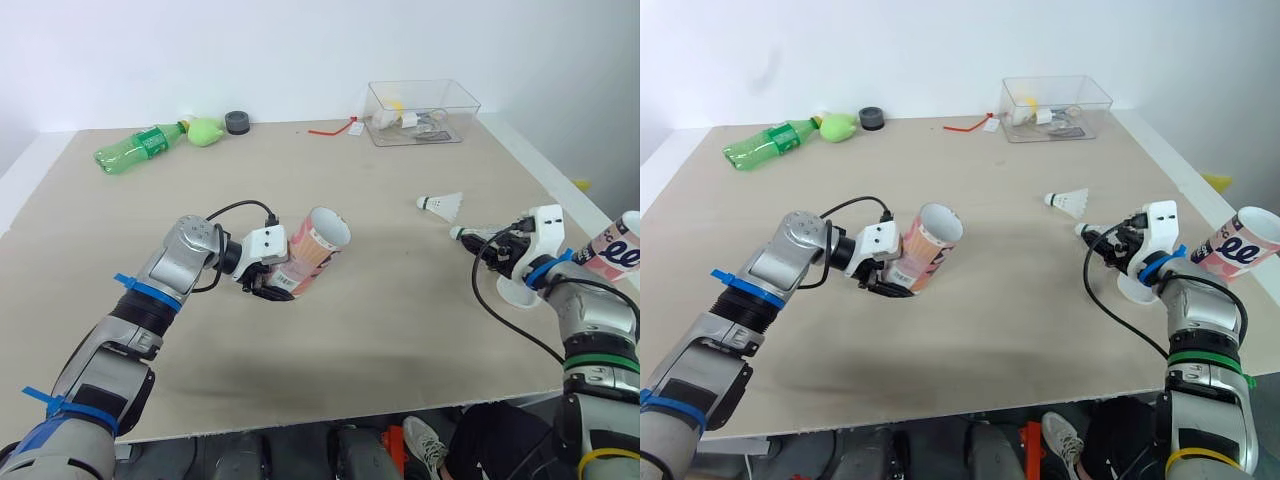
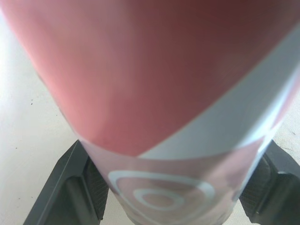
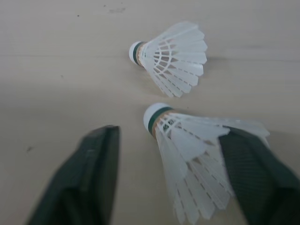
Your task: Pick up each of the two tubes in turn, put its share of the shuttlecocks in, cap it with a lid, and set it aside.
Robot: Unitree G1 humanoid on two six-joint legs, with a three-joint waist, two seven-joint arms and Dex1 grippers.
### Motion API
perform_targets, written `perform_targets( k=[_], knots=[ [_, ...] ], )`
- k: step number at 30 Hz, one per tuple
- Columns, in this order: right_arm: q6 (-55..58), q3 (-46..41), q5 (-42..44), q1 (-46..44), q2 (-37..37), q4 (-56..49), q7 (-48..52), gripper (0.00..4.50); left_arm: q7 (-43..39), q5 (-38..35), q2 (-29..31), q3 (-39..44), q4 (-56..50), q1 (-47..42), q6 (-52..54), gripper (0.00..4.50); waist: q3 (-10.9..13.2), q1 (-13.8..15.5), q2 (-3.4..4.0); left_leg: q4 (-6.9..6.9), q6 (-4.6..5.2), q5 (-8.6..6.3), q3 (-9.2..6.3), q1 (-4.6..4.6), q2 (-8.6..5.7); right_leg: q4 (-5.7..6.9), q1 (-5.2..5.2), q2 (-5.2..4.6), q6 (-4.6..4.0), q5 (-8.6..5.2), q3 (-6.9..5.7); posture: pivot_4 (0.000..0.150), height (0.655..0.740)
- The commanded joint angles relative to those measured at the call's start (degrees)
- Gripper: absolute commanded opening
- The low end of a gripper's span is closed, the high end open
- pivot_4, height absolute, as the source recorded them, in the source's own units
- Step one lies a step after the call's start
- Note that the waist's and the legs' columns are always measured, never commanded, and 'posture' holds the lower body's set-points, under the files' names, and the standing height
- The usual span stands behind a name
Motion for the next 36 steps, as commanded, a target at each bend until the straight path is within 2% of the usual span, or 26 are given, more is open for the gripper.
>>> perform_targets(
  k=[1, 2, 4, 5, 11, 13, 16, 21, 28, 36],
  knots=[
    [-1.0, -0.5, 0.2, -1.4, -0.3, -0.3, 0.3, 1.93, 0.2, 0.2, 0.8, 0.4, -1.3, 0.3, 0.2, 3.06, 0.0, 0.0, 0.0, 0.0, 0.0, 0.0, 0.0, 0.0, 0.0, 0.0, 0.0, -0.01, 0.0, 0.0, 0.0, 0.15, 0.74],
    [-1.1, -0.2, 0.1, -1.3, -0.4, -0.4, 0.6, 1.29, 0.2, 0.2, 0.8, 0.3, -1.2, 0.3, 0.2, 3.06, 0.0, 0.0, 0.0, 0.0, 0.0, 0.0, 0.0, 0.0, 0.0, 0.0, 0.0, -0.01, 0.0, 0.0, 0.0, 0.15, 0.74],
    [-1.3, -0.1, 0.0, -1.0, -0.5, -0.6, 0.9, 0.29, 0.2, 0.2, 0.6, 0.3, -1.0, 0.2, 0.1, 3.06, 0.0, 0.0, 0.0, 0.0, 0.0, 0.0, 0.01, 0.0, 0.0, 0.0, 0.0, -0.01, 0.0, 0.0, 0.01, 0.15, 0.74],
    [-1.2, -0.1, 0.2, -0.9, -0.4, -0.8, 1.1, 0.07, 0.2, 0.2, 0.6, 0.3, -0.9, 0.2, 0.1, 3.06, 0.0, 0.0, 0.0, 0.0, 0.0, 0.0, 0.01, 0.0, 0.0, 0.0, 0.0, -0.01, 0.0, 0.0, 0.01, 0.15, 0.74],
    [0.0, 0.1, 0.6, 2.8, -2.1, -8.8, 3.2, 0.07, 0.2, 0.3, 0.4, 0.2, -0.2, -0.1, -0.2, 3.06, 0.0, 0.0, 0.01, 0.0, 0.0, 0.0, -0.01, 0.0, 0.01, 0.0, 0.0, 0.0, 0.0, -0.01, -0.01, 0.15, 0.74],
    [0.7, 0.3, 1.1, 4.7, -3.4, -14.3, 5.2, 0.07, 0.0, 0.3, 0.5, 0.2, 0.0, -0.3, -0.3, 3.06, 0.0, 0.0, 0.01, -0.01, 0.0, 0.0, 0.0, -0.01, 0.01, 0.0, 0.0, -0.01, 0.01, -0.01, 0.0, 0.15, 0.74],
    [3.2, 1.0, 4.3, 5.9, -7.2, -28.1, 11.4, 0.07, -0.4, -0.1, 0.5, 0.6, 0.9, -0.5, -0.7, 3.06, 0.1, 0.0, 0.14, 0.0, 0.0, 0.0, 0.01, -0.01, 0.0, 0.0, -0.02, -0.03, 0.03, -0.01, 0.01, 0.15, 0.74],
    [2.7, 5.8, 6.9, -1.2, -8.8, -41.5, 17.2, 0.07, -1.4, -0.7, 0.2, 0.8, 2.1, -1.1, -1.0, 3.06, 0.0, -0.1, 0.23, 0.03, -0.01, 0.0, 0.01, 0.08, 0.04, 0.01, 0.01, 0.14, -0.03, 0.05, 0.01, 0.15, 0.74],
    [-2.7, 19.1, 2.0, -11.1, -4.5, -45.3, 23.3, 0.07, -1.8, -0.8, -0.9, 0.5, 3.0, -2.2, -0.5, 3.06, 0.0, 0.1, 0.19, 0.03, -0.03, 0.02, -0.05, 0.05, 0.12, 0.01, -0.02, 0.25, -0.23, 0.05, -0.08, 0.15, 0.74],
    [-7.0, 24.0, 0.7, -13.4, -0.8, -41.7, 28.8, 0.07, -1.4, -1.1, -1.4, 0.8, 1.8, -1.9, 0.2, 3.06, 0.0, 0.3, 0.17, 0.05, 0.11, -0.08, 0.0, -0.16, -0.04, -0.02, -0.08, -0.14, -0.27, 0.07, -0.13, 0.15, 0.74]
  ],
)
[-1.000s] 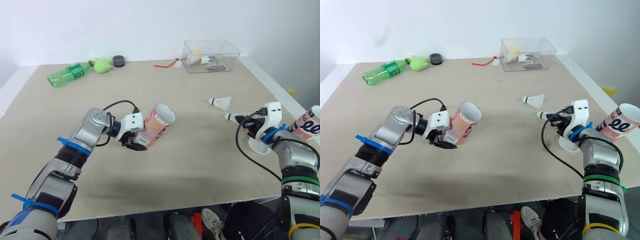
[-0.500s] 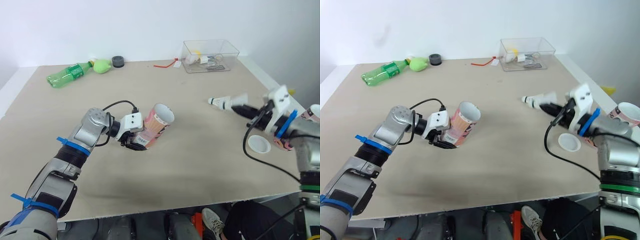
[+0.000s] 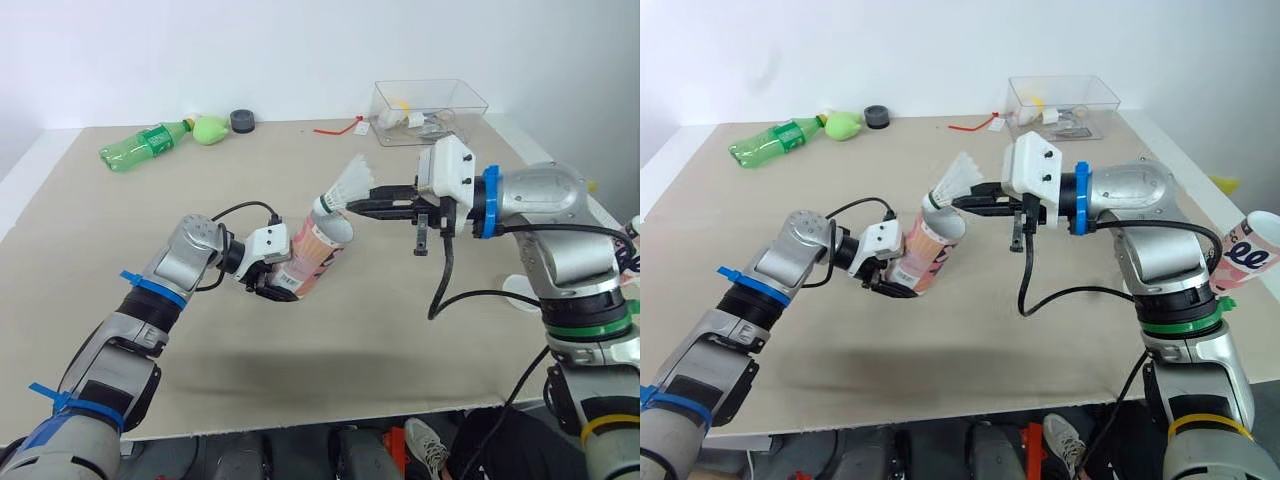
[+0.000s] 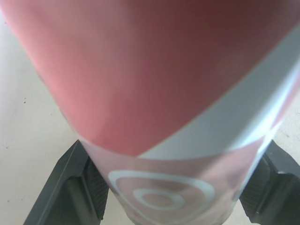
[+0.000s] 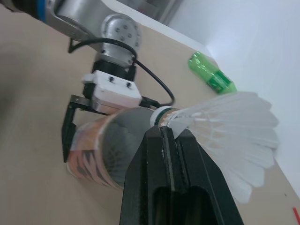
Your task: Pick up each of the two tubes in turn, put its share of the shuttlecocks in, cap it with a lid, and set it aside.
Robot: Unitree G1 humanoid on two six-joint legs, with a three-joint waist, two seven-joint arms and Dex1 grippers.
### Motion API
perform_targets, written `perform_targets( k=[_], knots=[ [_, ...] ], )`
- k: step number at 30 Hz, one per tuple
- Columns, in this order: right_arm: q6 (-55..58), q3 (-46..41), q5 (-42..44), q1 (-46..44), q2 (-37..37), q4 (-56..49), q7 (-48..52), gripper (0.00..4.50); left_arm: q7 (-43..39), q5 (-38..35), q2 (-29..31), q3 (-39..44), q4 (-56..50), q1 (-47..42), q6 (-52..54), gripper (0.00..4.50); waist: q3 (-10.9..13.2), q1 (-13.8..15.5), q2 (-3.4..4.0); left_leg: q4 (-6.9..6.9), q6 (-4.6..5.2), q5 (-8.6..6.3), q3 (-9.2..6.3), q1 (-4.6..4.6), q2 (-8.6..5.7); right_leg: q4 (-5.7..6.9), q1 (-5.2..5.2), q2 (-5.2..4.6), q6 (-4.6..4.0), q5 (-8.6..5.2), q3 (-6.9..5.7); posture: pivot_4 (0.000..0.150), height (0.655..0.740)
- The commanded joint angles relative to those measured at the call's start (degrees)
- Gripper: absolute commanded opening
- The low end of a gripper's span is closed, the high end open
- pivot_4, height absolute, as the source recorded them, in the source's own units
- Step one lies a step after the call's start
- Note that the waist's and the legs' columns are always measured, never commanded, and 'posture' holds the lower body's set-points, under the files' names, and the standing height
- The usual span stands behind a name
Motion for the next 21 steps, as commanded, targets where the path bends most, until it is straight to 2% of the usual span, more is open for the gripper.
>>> perform_targets(
  k=[1, 12, 21],
  knots=[
    [-2.8, 1.3, -1.4, -1.4, 0.8, 1.4, 1.8, 0.07, 0.1, -0.2, 0.2, 0.6, -1.6, -0.4, 0.4, 3.06, 0.0, 0.0, 0.0, 0.01, 0.01, 0.0, 0.0, 0.0, -0.02, -0.01, 0.0, -0.02, 0.01, 0.0, 0.0, 0.15, 0.74],
    [-5.3, 1.7, -3.4, -2.9, 0.6, 5.5, 5.8, 0.07, 0.7, -0.4, 1.4, 0.7, -3.6, 1.4, 1.4, 3.06, 0.0, -0.1, 0.0, 0.02, -0.01, 0.01, -0.04, 0.03, 0.07, 0.02, 0.0, 0.1, 0.0, -0.01, -0.03, 0.15, 0.74],
    [-2.8, 1.3, -2.4, -5.5, -0.2, 5.2, 9.8, 0.07, 1.0, -0.5, 1.4, 0.6, -4.3, 1.7, 1.9, 3.06, 0.0, -0.1, 0.0, 0.02, -0.01, 0.0, -0.03, 0.03, 0.06, 0.02, 0.0, 0.07, -0.01, -0.01, -0.02, 0.15, 0.74]
  ],
)
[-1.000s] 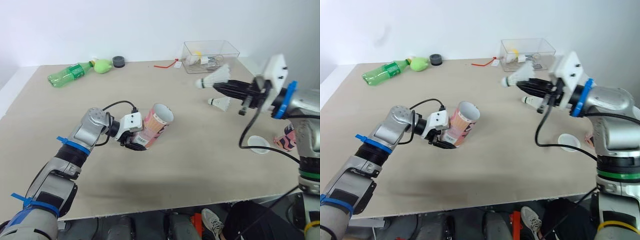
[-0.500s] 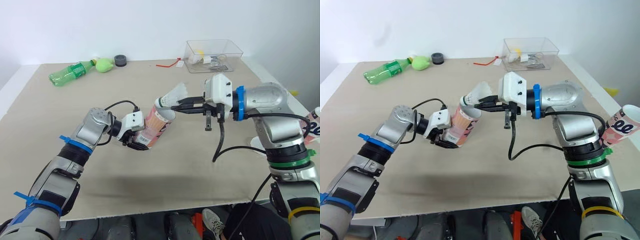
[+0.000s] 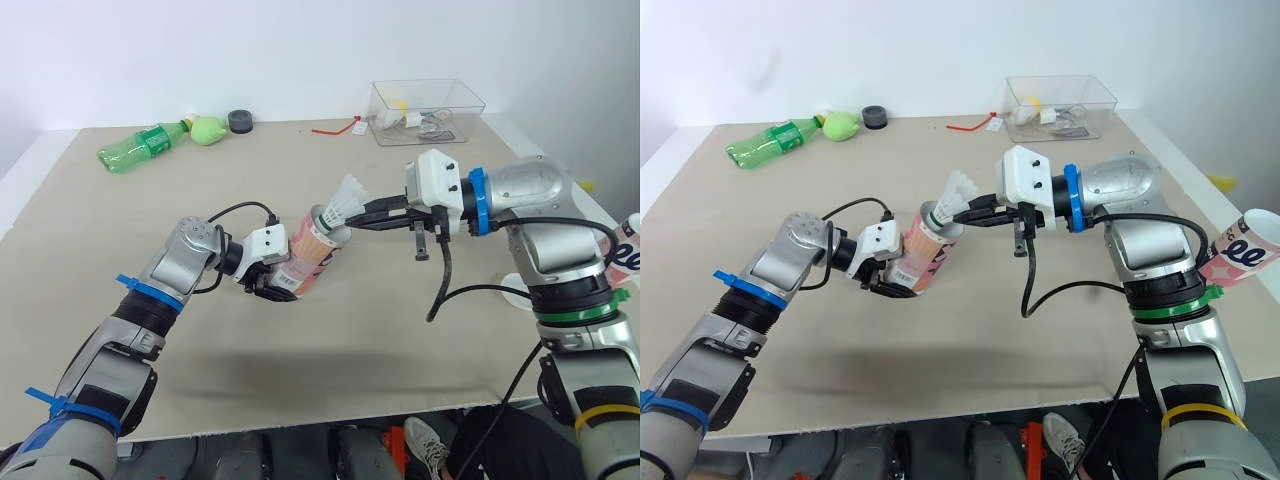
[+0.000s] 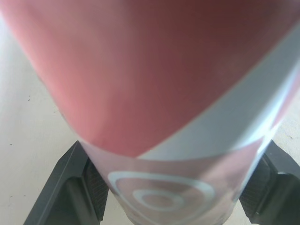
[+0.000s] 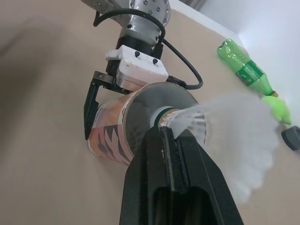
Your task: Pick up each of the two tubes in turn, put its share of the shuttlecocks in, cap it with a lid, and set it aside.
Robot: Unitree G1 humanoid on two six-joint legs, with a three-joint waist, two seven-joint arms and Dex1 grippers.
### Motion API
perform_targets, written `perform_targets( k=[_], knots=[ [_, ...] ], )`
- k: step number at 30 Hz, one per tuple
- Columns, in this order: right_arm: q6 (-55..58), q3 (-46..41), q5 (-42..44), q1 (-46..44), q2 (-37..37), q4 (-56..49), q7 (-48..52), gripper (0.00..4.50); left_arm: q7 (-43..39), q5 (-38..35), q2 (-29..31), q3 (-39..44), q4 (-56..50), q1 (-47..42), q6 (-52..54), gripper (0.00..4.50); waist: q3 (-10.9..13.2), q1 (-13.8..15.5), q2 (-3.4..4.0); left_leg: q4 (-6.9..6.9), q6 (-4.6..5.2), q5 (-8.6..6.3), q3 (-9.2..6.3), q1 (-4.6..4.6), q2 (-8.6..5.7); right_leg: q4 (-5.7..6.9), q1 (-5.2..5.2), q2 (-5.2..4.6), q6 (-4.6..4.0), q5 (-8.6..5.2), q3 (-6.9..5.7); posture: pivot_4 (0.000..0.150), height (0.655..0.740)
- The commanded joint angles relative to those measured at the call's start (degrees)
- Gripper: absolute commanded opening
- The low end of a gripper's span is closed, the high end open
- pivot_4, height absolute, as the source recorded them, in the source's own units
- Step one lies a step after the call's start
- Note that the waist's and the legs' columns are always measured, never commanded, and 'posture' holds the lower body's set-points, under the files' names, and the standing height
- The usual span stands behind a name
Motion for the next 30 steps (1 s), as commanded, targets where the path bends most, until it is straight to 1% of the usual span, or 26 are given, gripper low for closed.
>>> perform_targets(
  k=[1, 6, 10, 11, 12, 13, 14, 15, 16, 17, 19, 21, 22, 26, 28, 30],
  knots=[
    [0.5, -1.0, 1.4, -1.9, -0.3, -1.7, 1.0, 0.07, -0.2, -0.3, 0.6, 0.4, -1.4, 0.2, 0.3, 3.06, 0.0, 0.0, 0.0, 0.0, 0.0, 0.0, 0.0, 0.0, 0.0, 0.0, 0.0, 0.0, -0.01, 0.01, 0.0, 0.15, 0.74],
    [-2.6, 1.5, -0.7, -2.5, 3.0, 1.4, 1.2, 0.07, -0.1, -0.2, 0.2, 0.1, -1.2, -0.1, 0.3, 3.06, 0.0, 0.0, 0.0, 0.0, 0.0, 0.0, 0.01, 0.02, 0.01, 0.01, 0.0, 0.03, 0.0, 0.0, 0.0, 0.15, 0.74],
    [-3.9, 2.7, -1.7, -3.1, 4.2, 3.1, 1.6, 0.07, 0.0, -0.1, 0.0, 0.1, -1.3, -0.2, 0.3, 3.06, 0.0, 0.0, 0.0, 0.01, 0.0, 0.0, 0.01, 0.01, 0.01, 0.03, 0.0, 0.01, -0.01, 0.01, 0.0, 0.15, 0.74],
    [-3.0, 2.9, -1.3, -3.6, 4.5, 3.5, 1.9, 0.34, 0.0, -0.2, 0.0, 0.1, -1.5, -0.1, 0.5, 3.06, 0.0, 0.0, 0.0, 0.01, 0.0, 0.0, 0.01, 0.01, -0.01, 0.03, 0.0, -0.01, -0.02, 0.02, 0.0, 0.15, 0.74],
    [-2.3, 2.9, -1.1, -4.1, 4.7, 3.9, 2.0, 0.34, 0.0, -0.2, 0.1, 0.1, -1.6, 0.0, 0.6, 3.06, 0.0, 0.0, 0.0, 0.01, 0.0, 0.0, 0.01, 0.01, -0.01, 0.02, 0.0, -0.01, -0.03, 0.02, 0.0, 0.15, 0.74],
    [-1.8, 2.9, -1.0, -4.5, 4.9, 4.2, 2.1, 0.89, 0.0, -0.2, 0.1, 0.1, -1.7, 0.1, 0.6, 3.06, 0.0, 0.0, 0.0, 0.01, 0.0, 0.0, 0.03, 0.01, -0.02, 0.02, 0.0, -0.03, -0.05, 0.04, 0.02, 0.15, 0.74],
    [-1.1, 2.4, -0.5, -5.0, 4.8, 4.6, 2.2, 1.13, 0.0, -0.1, 0.2, 0.1, -1.8, 0.2, 0.6, 3.06, 0.0, 0.0, 0.0, 0.01, 0.0, 0.0, 0.02, 0.0, -0.02, 0.02, 0.0, -0.03, -0.05, 0.04, 0.01, 0.15, 0.74],
    [-0.4, 1.6, 0.0, -5.4, 4.8, 5.1, 1.7, 1.56, -0.1, -0.1, 0.3, 0.1, -1.9, 0.4, 0.6, 3.06, 0.0, 0.0, 0.0, 0.01, 0.0, 0.0, 0.02, 0.0, -0.02, 0.02, 0.0, -0.03, -0.05, 0.03, 0.01, 0.15, 0.74],
    [1.2, 0.7, 0.9, -5.8, 4.4, 5.2, 1.6, 2.08, -0.2, -0.1, 0.5, 0.1, -2.0, 0.5, 0.6, 3.06, 0.0, 0.0, 0.0, 0.01, 0.0, 0.0, 0.02, 0.0, -0.02, 0.02, 0.0, -0.03, -0.05, 0.03, 0.0, 0.15, 0.74],
    [2.3, 0.1, 1.5, -6.0, 4.1, 5.3, 1.6, 2.47, -0.2, -0.1, 0.6, 0.1, -2.1, 0.6, 0.6, 3.06, 0.0, 0.0, 0.0, 0.01, 0.0, 0.0, 0.01, 0.0, -0.02, 0.02, 0.0, -0.03, -0.05, 0.04, 0.0, 0.15, 0.74],
    [4.1, -1.2, 2.6, -6.0, 3.5, 4.8, 1.2, 3.47, -0.3, 0.0, 0.7, 0.1, -2.0, 0.7, 0.6, 3.06, 0.0, 0.0, 0.0, 0.01, 0.0, 0.0, 0.01, 0.0, -0.01, 0.02, 0.0, -0.03, -0.06, 0.04, 0.0, 0.15, 0.74],
    [8.8, -3.8, 5.4, -5.3, 2.4, 3.4, 0.2, 4.35, -0.3, 0.1, 0.7, 0.0, -1.7, 0.6, 0.4, 3.06, 0.0, 0.0, 0.0, 0.0, 0.0, 0.0, 0.01, 0.0, -0.02, 0.02, 0.0, -0.03, -0.07, 0.04, 0.0, 0.15, 0.74],
    [11.4, -5.3, 7.0, -5.1, 1.8, 2.8, -0.4, 4.44, -0.3, 0.2, 0.7, 0.0, -1.5, 0.5, 0.2, 3.06, 0.0, 0.0, 0.01, 0.0, 0.0, 0.0, 0.01, 0.0, -0.01, 0.02, 0.0, -0.04, -0.07, 0.04, 0.0, 0.15, 0.74],
    [20.3, -11.3, 12.1, -4.5, -0.2, 2.2, -4.6, 4.44, -0.5, 0.4, 0.8, -0.1, -0.7, 0.1, -0.2, 3.06, 0.0, 0.0, 0.01, 0.0, 0.0, 0.0, 0.01, 0.0, -0.01, 0.02, 0.0, -0.06, -0.09, 0.05, 0.0, 0.15, 0.74],
    [23.2, -13.9, 12.5, -3.6, -1.5, 3.1, -7.8, 4.44, -0.6, 0.6, 0.8, -0.3, -0.3, -0.1, -0.7, 3.06, 0.0, 0.0, 0.01, 0.0, 0.0, 0.0, 0.0, 0.0, -0.02, 0.02, 0.0, -0.06, -0.09, 0.05, 0.0, 0.15, 0.74],
    [25.2, -15.6, 11.1, -2.3, -2.1, 5.4, -12.9, 4.44, -0.6, 0.7, 0.7, -0.3, 0.0, -0.2, -1.0, 3.06, 0.0, 0.0, 0.0, 0.0, 0.0, 0.0, 0.0, 0.0, -0.01, 0.02, 0.0, -0.06, -0.09, 0.05, -0.01, 0.15, 0.74]
  ],
)
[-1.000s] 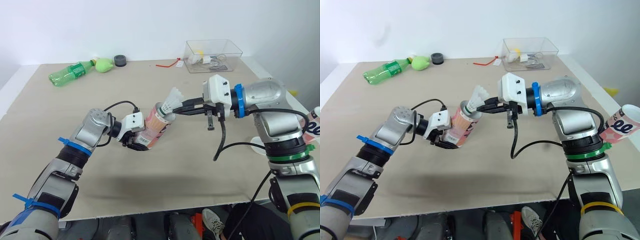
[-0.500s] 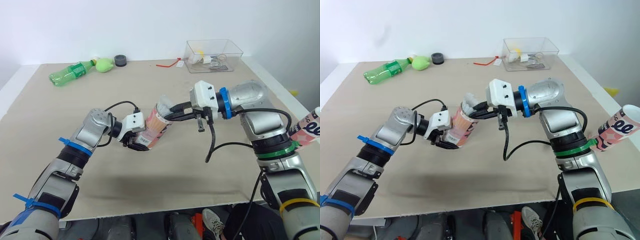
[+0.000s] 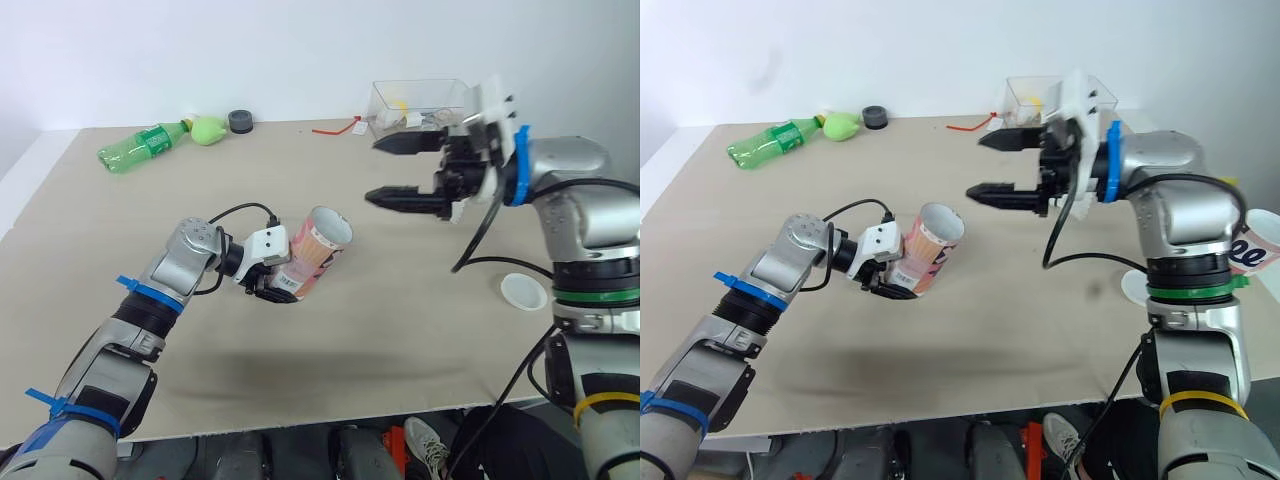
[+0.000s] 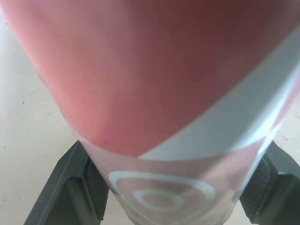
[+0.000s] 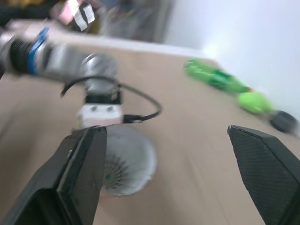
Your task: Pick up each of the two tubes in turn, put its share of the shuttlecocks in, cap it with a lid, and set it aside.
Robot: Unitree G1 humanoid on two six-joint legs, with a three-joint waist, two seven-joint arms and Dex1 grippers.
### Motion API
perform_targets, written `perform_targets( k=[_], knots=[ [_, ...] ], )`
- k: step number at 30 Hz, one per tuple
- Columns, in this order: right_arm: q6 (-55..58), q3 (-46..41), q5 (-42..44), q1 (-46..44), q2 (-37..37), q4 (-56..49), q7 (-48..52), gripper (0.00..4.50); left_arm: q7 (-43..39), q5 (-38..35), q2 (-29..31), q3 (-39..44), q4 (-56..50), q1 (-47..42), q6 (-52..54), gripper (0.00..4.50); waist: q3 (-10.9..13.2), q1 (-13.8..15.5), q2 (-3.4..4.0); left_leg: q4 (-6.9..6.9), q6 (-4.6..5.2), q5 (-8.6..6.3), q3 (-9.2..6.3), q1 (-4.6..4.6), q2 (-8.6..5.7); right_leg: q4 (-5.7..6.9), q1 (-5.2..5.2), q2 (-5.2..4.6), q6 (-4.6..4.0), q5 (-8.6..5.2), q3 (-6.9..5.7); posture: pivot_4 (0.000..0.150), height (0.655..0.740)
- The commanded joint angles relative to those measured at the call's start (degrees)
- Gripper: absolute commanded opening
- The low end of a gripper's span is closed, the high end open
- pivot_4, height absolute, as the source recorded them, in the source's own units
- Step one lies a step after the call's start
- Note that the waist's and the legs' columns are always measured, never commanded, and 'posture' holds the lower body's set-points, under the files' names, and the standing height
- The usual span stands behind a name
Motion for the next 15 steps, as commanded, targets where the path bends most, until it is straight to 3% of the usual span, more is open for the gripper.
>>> perform_targets(
  k=[1, 8, 15],
  knots=[
    [3.5, -4.6, -1.4, 2.0, -1.5, 2.6, -8.8, 4.44, -0.5, 0.6, 0.7, -0.2, 0.5, -0.6, -0.9, 3.06, 0.0, 0.0, -0.01, 0.0, 0.0, 0.0, -0.01, 0.0, 0.0, 0.0, 0.01, 0.0, 0.0, 0.0, -0.01, 0.15, 0.74],
    [6.1, -5.3, -9.6, 7.2, 0.9, 13.9, -28.9, 4.44, -0.3, 0.6, 0.1, -0.5, 0.4, -0.7, -0.9, 3.06, 0.0, 0.0, 0.0, -0.01, 0.0, 0.0, 0.03, 0.01, -0.02, 0.0, 0.0, -0.01, 0.02, 0.0, 0.05, 0.15, 0.74],
    [-1.3, -3.2, -15.2, 2.8, 4.7, 27.5, -35.2, 4.44, -0.3, 0.6, 0.3, -0.5, 0.1, -0.7, -0.9, 3.06, 0.0, -0.2, 0.0, -0.01, 0.0, 0.0, 0.05, 0.01, -0.06, 0.0, 0.0, 0.0, 0.15, -0.02, 0.09, 0.15, 0.74]
  ],
)
